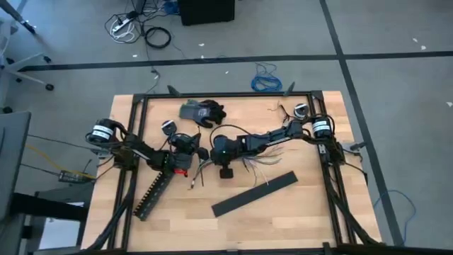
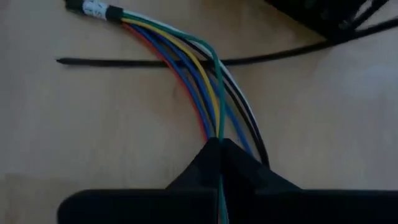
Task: Ziptie cables
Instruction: Wrap the other black zip tie on the cable wires
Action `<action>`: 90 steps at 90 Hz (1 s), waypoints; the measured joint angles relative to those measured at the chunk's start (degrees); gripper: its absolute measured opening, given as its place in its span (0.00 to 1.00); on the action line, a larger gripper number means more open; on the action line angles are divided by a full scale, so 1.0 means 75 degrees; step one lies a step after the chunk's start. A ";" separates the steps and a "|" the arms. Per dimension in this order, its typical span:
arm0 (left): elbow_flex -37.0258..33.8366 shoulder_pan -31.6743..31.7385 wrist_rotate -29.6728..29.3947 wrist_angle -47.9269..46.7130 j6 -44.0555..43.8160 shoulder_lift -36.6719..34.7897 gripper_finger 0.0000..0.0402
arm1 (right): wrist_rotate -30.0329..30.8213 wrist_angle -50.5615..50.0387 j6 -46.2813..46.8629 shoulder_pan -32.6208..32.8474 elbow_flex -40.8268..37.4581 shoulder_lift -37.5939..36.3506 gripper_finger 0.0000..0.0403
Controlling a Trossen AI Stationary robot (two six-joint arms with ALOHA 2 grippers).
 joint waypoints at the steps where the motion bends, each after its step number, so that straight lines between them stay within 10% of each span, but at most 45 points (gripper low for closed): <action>1: 0.0000 0.0000 0.0033 -0.0004 -0.0002 0.0000 0.00 | -0.0050 0.0043 0.0000 0.0000 0.0000 0.0000 0.00; 28: 0.0000 -0.0235 0.0214 -0.0088 -0.0210 0.0000 0.00 | -0.0123 -0.0153 0.0023 0.0044 0.0000 0.0000 0.08; 68: -0.0199 -0.0562 0.0101 -0.0088 -0.0569 -0.0067 0.00 | 0.0315 -0.1346 0.0482 0.0495 0.0807 -0.0002 0.62; 90: -0.0589 -0.1052 -0.0438 -0.0082 -0.1363 -0.0067 0.00 | 0.0746 -0.1430 -0.0094 0.1062 0.0839 -0.0003 0.71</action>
